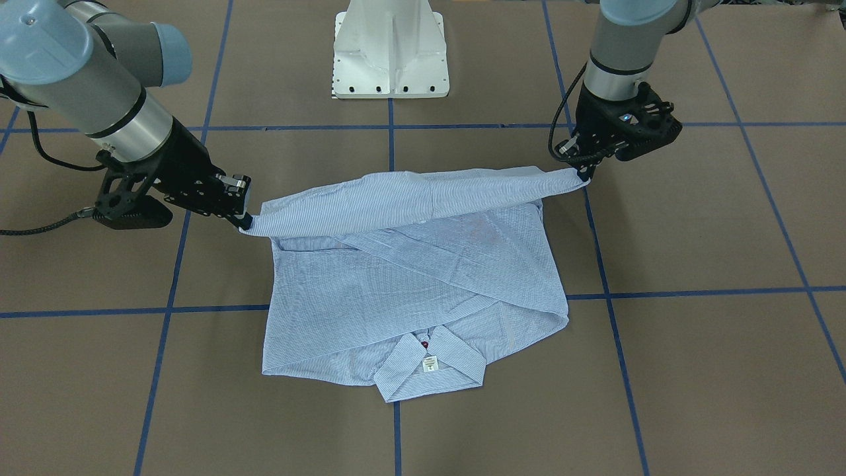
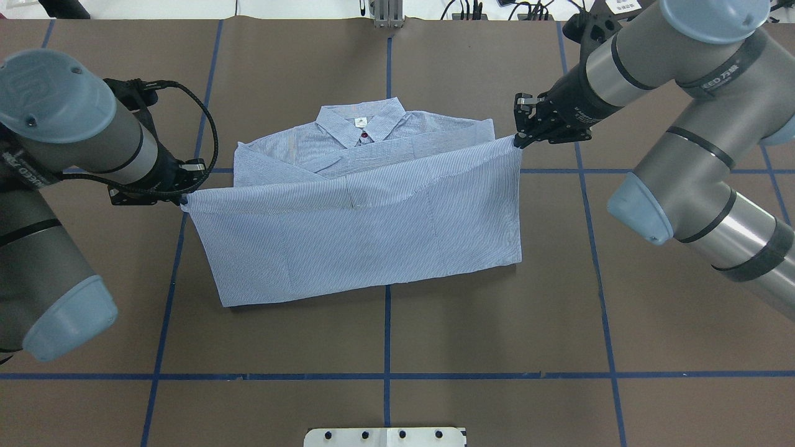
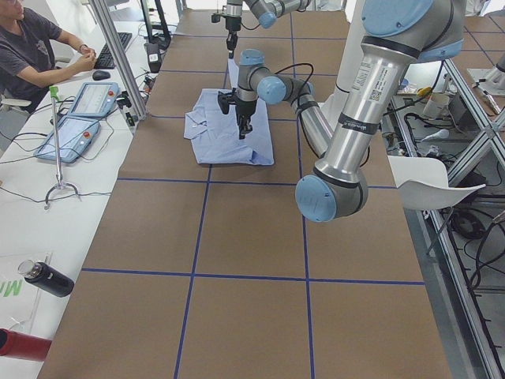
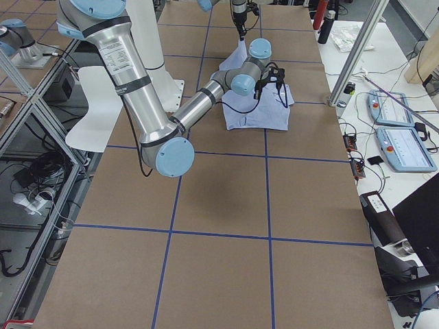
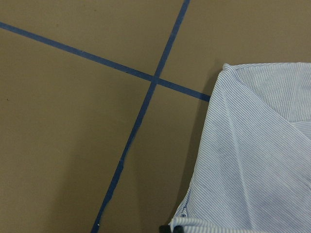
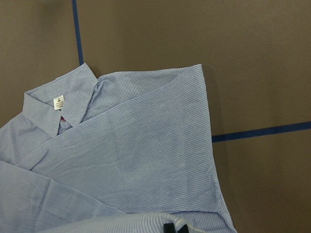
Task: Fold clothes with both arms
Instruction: 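Lay the hem over the collar with both grippers, folding the shirt in half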
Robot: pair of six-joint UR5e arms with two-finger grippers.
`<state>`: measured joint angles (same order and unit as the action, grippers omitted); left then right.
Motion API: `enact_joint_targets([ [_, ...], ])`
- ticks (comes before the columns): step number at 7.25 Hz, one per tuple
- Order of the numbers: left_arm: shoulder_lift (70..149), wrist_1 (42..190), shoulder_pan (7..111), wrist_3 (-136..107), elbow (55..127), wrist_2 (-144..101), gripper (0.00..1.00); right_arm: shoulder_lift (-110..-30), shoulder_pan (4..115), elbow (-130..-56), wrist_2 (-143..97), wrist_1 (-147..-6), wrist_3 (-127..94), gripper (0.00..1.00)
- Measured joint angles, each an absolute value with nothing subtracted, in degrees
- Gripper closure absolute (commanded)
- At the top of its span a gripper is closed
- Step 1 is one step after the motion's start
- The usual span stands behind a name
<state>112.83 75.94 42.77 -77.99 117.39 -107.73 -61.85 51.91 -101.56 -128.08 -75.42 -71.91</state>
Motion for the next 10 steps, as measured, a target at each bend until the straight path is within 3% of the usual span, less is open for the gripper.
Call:
enact_joint_targets([
  [5, 115.5, 87.8, 44.8, -77.9, 105.3, -107.7, 1.00, -52.0, 52.7, -87.8, -126.5, -75.3, -70.9, 1.00],
  [10, 119.3, 90.7, 48.9, -77.0, 99.9, -108.4, 1.00, -51.1, 53.7, -83.5, -125.5, -75.2, -69.2, 1.00],
])
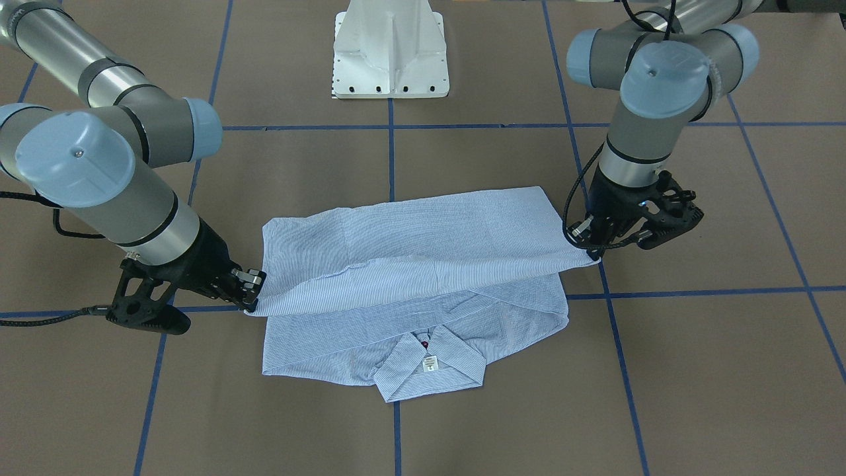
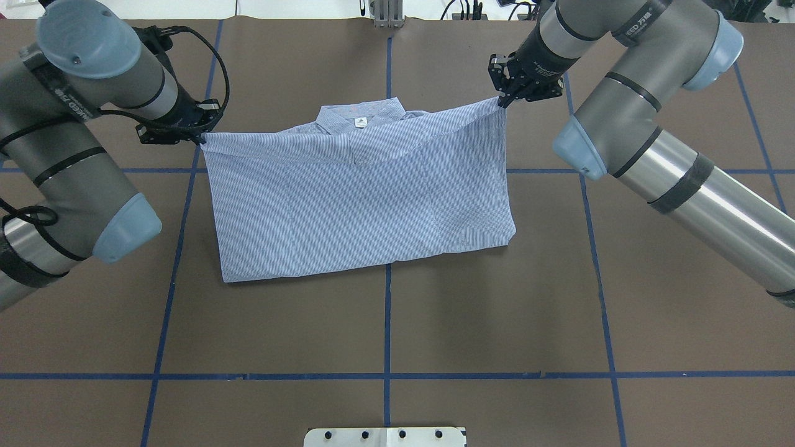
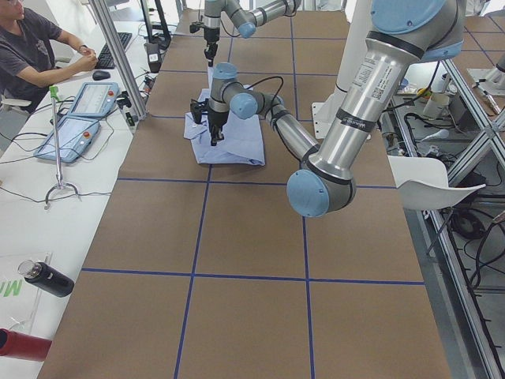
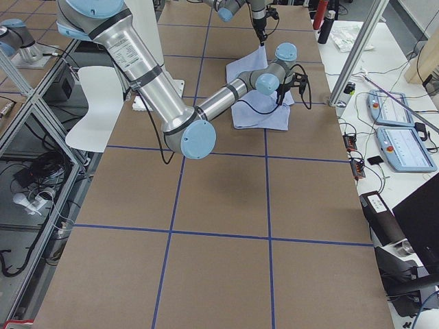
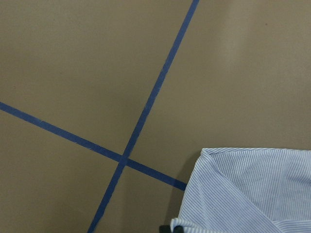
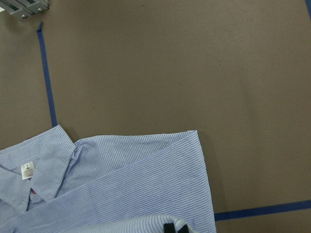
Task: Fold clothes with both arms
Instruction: 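Lay the hem over the collar with both grippers, folding the shirt in half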
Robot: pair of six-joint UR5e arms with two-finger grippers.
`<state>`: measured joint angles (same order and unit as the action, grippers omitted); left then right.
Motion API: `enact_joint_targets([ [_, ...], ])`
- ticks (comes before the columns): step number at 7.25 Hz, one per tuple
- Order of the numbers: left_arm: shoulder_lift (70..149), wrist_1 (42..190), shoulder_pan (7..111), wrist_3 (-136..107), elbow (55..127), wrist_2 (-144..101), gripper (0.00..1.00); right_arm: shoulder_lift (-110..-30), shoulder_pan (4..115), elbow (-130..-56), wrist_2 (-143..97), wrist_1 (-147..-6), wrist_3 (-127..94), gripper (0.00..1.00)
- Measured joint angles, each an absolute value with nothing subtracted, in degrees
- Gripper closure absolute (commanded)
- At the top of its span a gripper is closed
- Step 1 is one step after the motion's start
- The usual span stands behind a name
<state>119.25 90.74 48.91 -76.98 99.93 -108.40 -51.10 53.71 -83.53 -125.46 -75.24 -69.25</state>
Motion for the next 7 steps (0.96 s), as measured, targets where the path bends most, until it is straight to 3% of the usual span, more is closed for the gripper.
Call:
enact_joint_targets([
  [7, 120.8, 97.3, 48.8, -77.5, 93.0, -108.5, 1.00, -50.6, 52.8, -78.5, -125.3, -72.4, -69.2, 1.00],
])
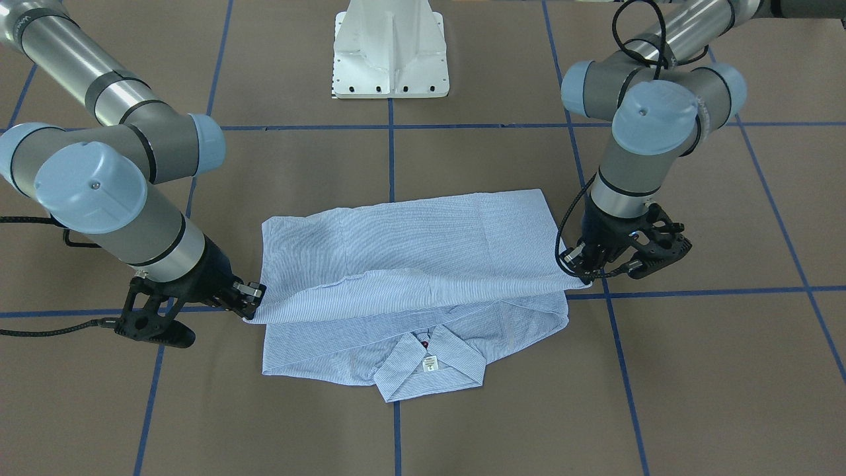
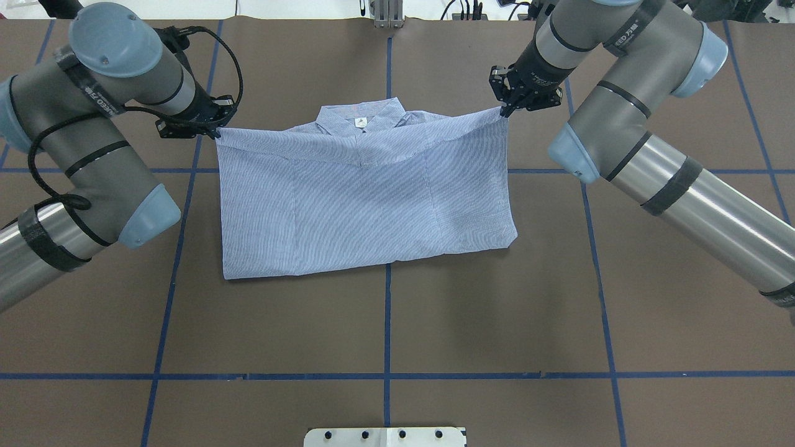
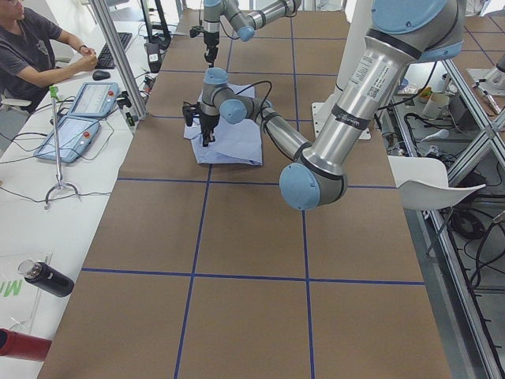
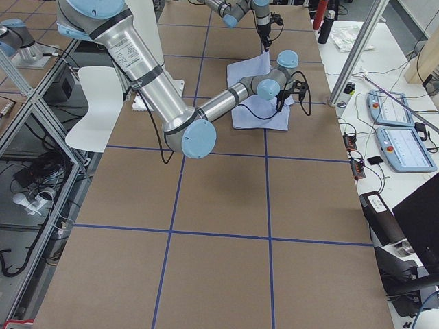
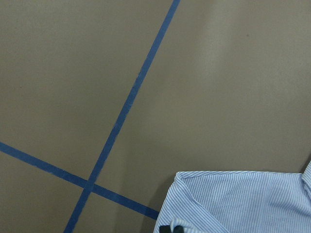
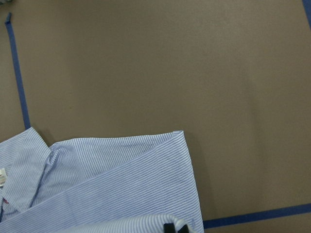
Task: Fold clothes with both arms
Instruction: 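Lay the hem over the collar with both grippers, folding the shirt in half, then open both grippers and raise them off the folded shirt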
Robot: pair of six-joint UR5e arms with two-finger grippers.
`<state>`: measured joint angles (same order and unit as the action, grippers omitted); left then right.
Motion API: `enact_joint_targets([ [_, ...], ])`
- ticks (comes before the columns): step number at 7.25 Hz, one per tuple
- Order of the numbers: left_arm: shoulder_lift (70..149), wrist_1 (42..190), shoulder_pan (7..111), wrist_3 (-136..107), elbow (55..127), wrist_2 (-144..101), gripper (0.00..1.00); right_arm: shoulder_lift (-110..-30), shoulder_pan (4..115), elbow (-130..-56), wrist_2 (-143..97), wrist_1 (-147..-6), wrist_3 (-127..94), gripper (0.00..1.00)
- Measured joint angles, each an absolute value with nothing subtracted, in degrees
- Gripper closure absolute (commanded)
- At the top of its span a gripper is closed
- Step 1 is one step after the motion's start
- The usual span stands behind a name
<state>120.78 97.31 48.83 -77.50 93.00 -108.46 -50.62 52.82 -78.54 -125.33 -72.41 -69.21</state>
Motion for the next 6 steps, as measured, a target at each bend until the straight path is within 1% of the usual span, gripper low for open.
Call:
enact_joint_targets([
  [2, 121.4, 99.5, 48.8, -77.7, 90.6, -108.5, 1.00, -50.7, 52.4, -74.3, -125.3, -65.6, -69.4, 1.00],
  [6, 122.0, 101.2, 48.8, -77.8, 88.3, -108.5, 1.00, -50.5, 52.3, -73.0, -125.3, -63.6, -69.4, 1.00],
])
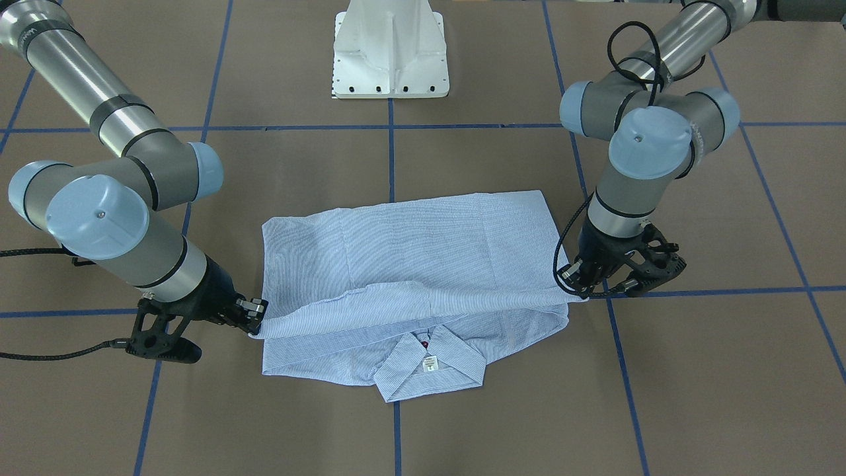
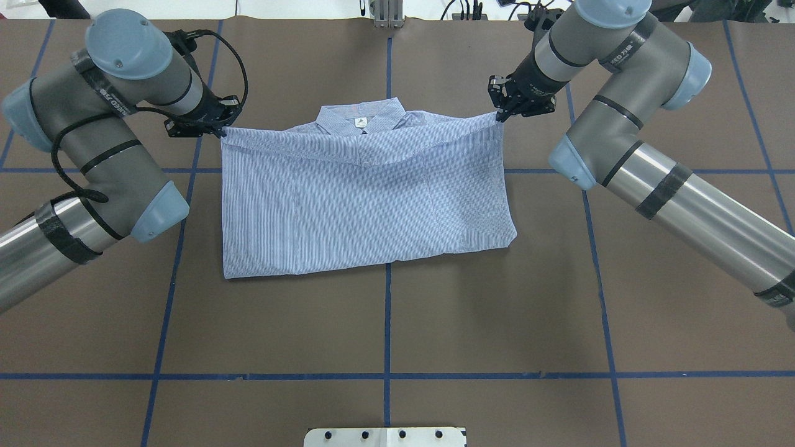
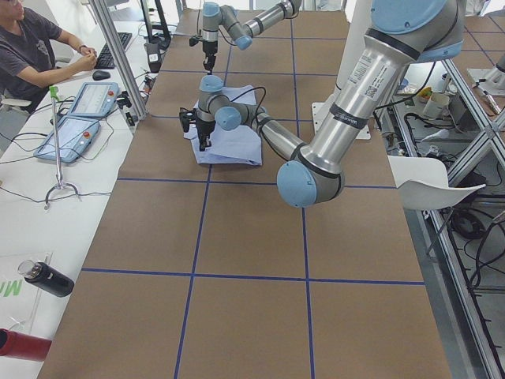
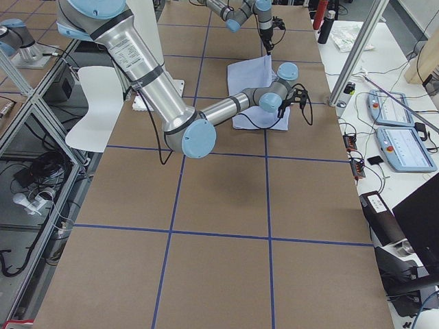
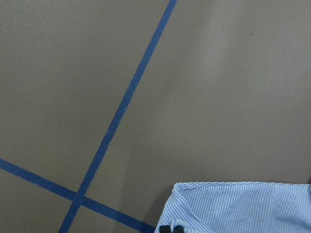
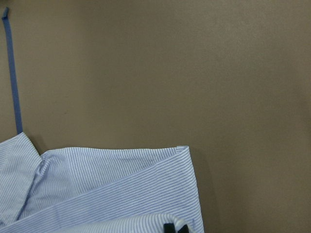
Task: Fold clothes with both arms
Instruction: 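Open both grippers and raise them off the folded shirt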
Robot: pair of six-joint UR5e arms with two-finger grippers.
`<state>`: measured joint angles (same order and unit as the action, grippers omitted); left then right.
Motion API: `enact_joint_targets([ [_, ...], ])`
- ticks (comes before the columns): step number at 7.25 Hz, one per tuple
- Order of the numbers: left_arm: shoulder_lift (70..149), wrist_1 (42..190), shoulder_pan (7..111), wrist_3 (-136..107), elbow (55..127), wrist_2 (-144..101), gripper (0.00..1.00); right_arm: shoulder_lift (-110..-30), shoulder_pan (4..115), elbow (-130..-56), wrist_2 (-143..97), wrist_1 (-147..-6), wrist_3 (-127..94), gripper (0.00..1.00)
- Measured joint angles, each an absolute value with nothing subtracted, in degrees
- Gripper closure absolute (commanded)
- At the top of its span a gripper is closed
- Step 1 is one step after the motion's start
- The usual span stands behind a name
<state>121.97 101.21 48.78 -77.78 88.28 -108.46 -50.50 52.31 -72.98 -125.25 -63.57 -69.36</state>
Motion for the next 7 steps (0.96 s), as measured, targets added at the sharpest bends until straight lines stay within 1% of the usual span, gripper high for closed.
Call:
enact_joint_targets([
  [1, 122.0, 101.2, 48.8, -77.8, 88.2, -108.5, 1.00, -50.2, 52.3, -73.0, -125.1, -63.5, -69.4, 1.00],
  [2, 122.1, 101.2, 48.8, -77.8, 88.2, -108.5, 0.82, -50.0, 52.3, -73.0, -124.8, -63.5, -69.4, 0.92],
  [3, 122.1, 101.2, 48.8, -77.7, 88.2, -108.5, 0.49, -49.9, 52.3, -72.9, -124.6, -63.5, -69.5, 0.41],
  [4, 122.1, 101.1, 48.8, -77.6, 88.3, -108.5, 0.33, -49.9, 52.3, -72.9, -124.6, -63.5, -69.7, 0.01],
  [5, 122.0, 101.1, 48.8, -77.6, 88.4, -108.5, 0.08, -49.8, 52.3, -72.8, -124.6, -63.5, -69.8, 0.00],
  [6, 121.9, 100.9, 48.8, -77.5, 88.7, -108.5, 0.00, -49.9, 52.3, -72.8, -124.6, -63.5, -69.8, 0.00],
  [7, 121.6, 100.7, 48.8, -77.5, 89.6, -108.5, 0.01, -49.9, 52.3, -72.9, -124.7, -63.4, -69.7, 0.00],
])
